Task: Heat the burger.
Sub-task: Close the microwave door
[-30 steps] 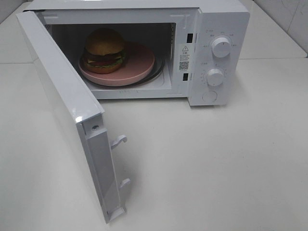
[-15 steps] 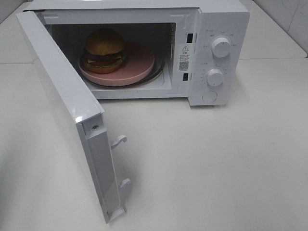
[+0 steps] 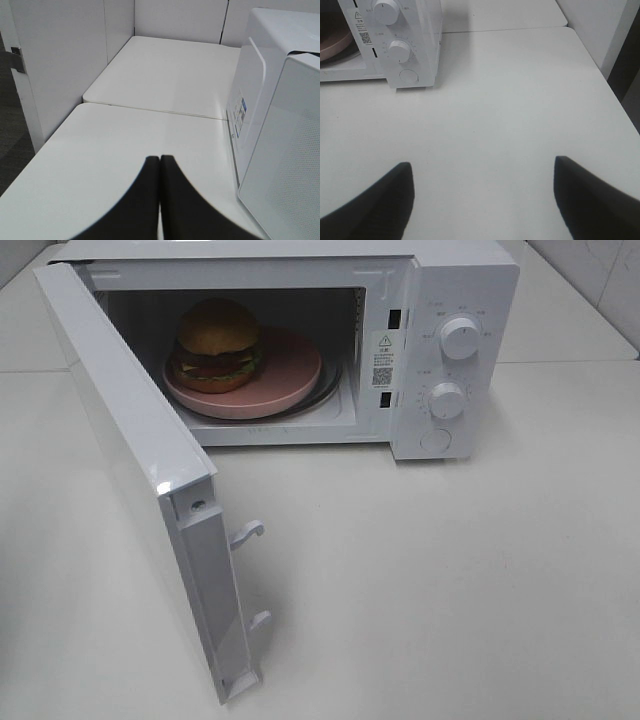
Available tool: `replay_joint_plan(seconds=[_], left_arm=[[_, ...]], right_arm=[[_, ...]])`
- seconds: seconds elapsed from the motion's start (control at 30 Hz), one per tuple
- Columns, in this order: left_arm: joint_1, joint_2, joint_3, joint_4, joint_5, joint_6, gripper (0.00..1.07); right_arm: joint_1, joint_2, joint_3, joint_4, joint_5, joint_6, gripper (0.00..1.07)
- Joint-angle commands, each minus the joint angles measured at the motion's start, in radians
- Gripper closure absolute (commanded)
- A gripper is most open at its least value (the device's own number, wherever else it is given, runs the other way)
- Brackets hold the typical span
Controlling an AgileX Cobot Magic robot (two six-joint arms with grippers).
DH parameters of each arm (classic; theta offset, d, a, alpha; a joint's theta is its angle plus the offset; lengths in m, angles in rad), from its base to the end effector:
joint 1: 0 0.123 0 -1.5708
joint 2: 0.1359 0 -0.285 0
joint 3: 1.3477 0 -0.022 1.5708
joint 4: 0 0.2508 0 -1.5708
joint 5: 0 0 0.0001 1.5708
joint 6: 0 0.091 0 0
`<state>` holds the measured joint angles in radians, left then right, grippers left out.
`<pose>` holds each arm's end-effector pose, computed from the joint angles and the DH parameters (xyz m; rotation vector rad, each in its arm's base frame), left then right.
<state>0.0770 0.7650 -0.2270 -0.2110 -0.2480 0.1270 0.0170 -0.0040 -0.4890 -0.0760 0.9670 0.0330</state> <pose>0.1465 0.0160 0.2381 -0.1744 1.7703 0.0452 -0.0006 -0.0057 0.2821 0.0146 1.9558 -0.0567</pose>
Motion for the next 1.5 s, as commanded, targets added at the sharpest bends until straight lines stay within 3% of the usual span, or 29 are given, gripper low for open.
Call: replay_joint_plan(seconds=[0.03, 0.1, 0.13, 0.17, 0.2, 0.23, 0.3, 0.7, 0.73, 0.8, 0.83, 0.9, 1.33, 1.5], left_arm=[[-0.006, 0.049, 0.004, 0.064, -0.053, -0.077, 1.07], [-0.006, 0.127, 0.004, 0.171, -0.128, -0.18, 1.07], [-0.006, 0.127, 0.004, 0.171, -0.128, -0.18, 1.07], [-0.006, 0.185, 0.004, 0.278, -0.2, -0.267, 1.07], [-0.006, 0.217, 0.004, 0.341, -0.244, -0.303, 1.07], [-0.006, 0.217, 0.004, 0.341, -0.244, -0.303, 1.07], [-0.006, 0.346, 0.004, 0.503, -0.412, -0.392, 1.07], [-0.006, 0.63, -0.004, 0.673, -0.685, -0.395, 1.07], [-0.006, 0.663, -0.023, 0.745, -0.685, -0.421, 1.07], [-0.006, 0.68, -0.036, 0.78, -0.685, -0.437, 1.07], [-0.006, 0.706, -0.065, 0.851, -0.685, -0.478, 1.07], [-0.006, 0.723, -0.083, 0.884, -0.681, -0.503, 1.07], [-0.008, 0.749, -0.128, 0.923, -0.647, -0.517, 1.07], [-0.085, 0.749, -0.133, 0.898, -0.601, -0.486, 1.07]], right_arm=[[-0.006, -0.029, 0.001, 0.003, -0.003, 0.004, 0.31], [-0.006, -0.029, 0.001, 0.003, -0.003, 0.004, 0.31], [-0.006, -0.029, 0.001, 0.003, -0.003, 0.004, 0.31], [-0.006, -0.029, 0.001, 0.003, -0.003, 0.004, 0.31], [-0.006, -0.029, 0.001, 0.003, -0.003, 0.004, 0.31], [-0.006, -0.029, 0.001, 0.003, -0.003, 0.004, 0.31], [-0.006, -0.029, 0.001, 0.003, -0.003, 0.004, 0.31], [-0.006, -0.029, 0.001, 0.003, -0.003, 0.004, 0.31], [-0.006, -0.029, 0.001, 0.003, -0.003, 0.004, 0.31], [-0.006, -0.029, 0.001, 0.003, -0.003, 0.004, 0.31], [-0.006, -0.029, 0.001, 0.003, -0.003, 0.004, 0.31], [-0.006, -0.029, 0.001, 0.003, -0.003, 0.004, 0.31], [-0.006, -0.029, 0.001, 0.003, -0.003, 0.004, 0.31], [-0.006, -0.029, 0.001, 0.003, -0.003, 0.004, 0.31]])
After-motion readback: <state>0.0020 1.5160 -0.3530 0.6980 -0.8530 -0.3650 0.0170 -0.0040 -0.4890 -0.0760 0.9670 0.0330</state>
